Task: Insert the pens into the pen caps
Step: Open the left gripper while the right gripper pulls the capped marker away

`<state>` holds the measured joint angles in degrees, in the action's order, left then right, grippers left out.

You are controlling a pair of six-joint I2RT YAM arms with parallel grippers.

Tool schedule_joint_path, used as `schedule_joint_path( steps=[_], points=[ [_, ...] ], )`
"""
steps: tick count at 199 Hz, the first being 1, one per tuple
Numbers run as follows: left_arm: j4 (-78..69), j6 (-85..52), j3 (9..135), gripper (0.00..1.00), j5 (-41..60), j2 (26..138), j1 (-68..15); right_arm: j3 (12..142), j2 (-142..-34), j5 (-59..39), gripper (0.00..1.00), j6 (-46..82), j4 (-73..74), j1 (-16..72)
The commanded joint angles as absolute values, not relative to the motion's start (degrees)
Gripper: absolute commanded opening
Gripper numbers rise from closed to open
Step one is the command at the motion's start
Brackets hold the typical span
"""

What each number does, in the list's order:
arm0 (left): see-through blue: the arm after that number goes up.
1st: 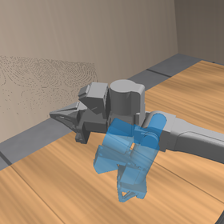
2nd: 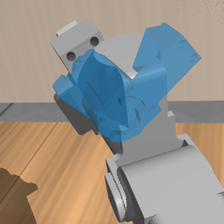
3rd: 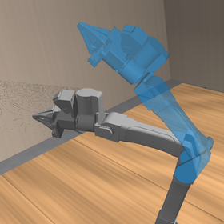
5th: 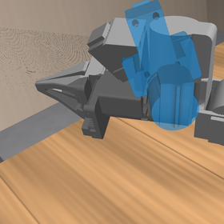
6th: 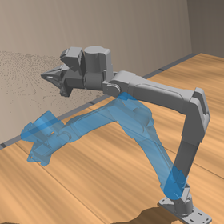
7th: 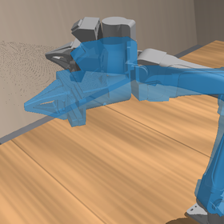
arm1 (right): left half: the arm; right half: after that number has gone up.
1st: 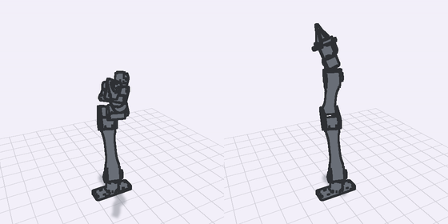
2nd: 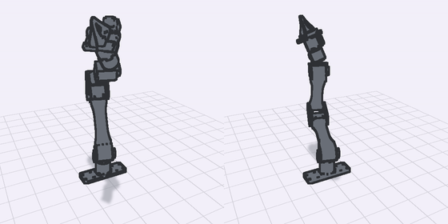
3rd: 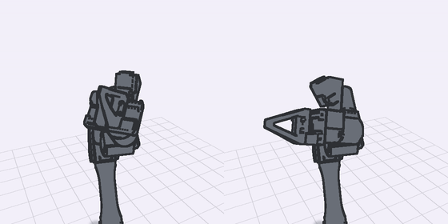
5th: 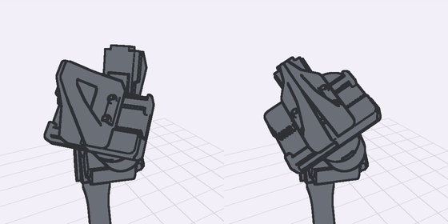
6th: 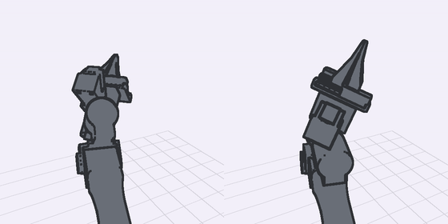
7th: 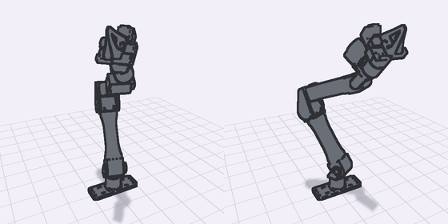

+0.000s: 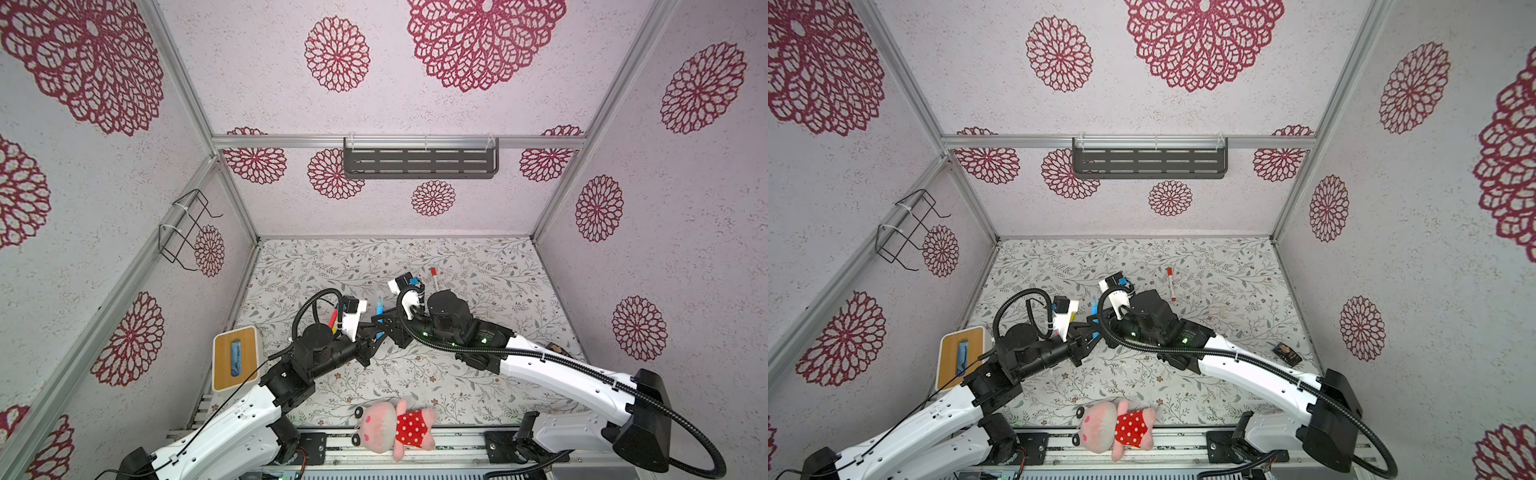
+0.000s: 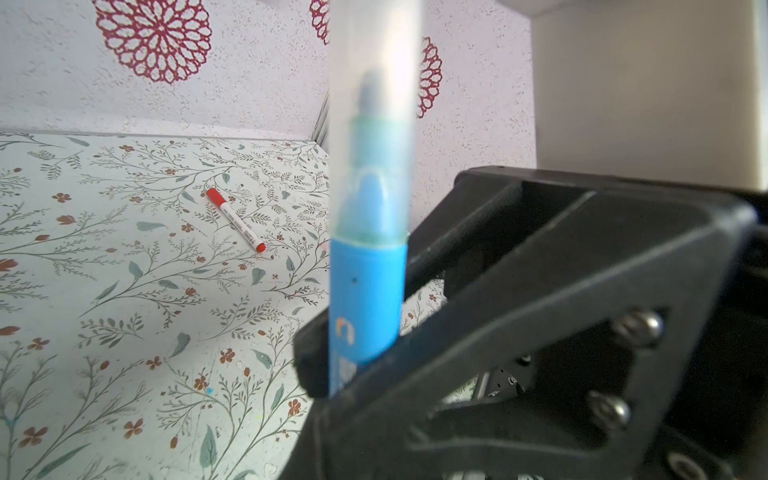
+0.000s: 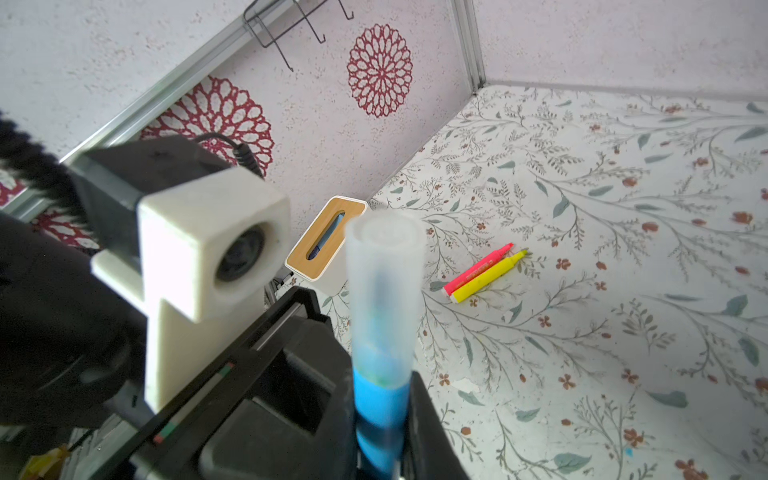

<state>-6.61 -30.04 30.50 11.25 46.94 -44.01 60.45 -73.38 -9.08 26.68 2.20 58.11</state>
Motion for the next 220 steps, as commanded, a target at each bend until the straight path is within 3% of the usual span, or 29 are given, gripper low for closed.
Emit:
schedule_joint_path(
  steps=[1,11,34,51,135,220],
  points=[
    [-8.71,-29.78,30.85,0.00,10.78,46.66,-44.52,62.12,-73.31,-9.75,0.08,26.39,3.32,57.92],
    [-8.48,-30.19,30.76,0.01,10.22,46.87,-44.56,62.23,-73.31,-9.23,0.06,26.37,2.87,57.87],
    [-7.62,-30.24,30.99,0.41,9.76,47.69,-44.56,62.22,-73.20,-7.22,0.06,26.28,1.66,57.32],
    [-6.35,-30.11,31.45,0.52,9.47,48.31,-44.56,62.48,-72.89,-5.95,0.05,26.28,0.27,56.27],
    [-1.30,-29.00,30.67,0.56,5.64,45.10,-44.56,67.59,-76.25,-1.88,0.05,23.34,-14.00,45.10],
    [3.49,-29.31,30.33,0.56,1.31,42.21,-44.56,86.22,-98.87,7.35,0.05,16.22,-34.28,39.51]
  ],
)
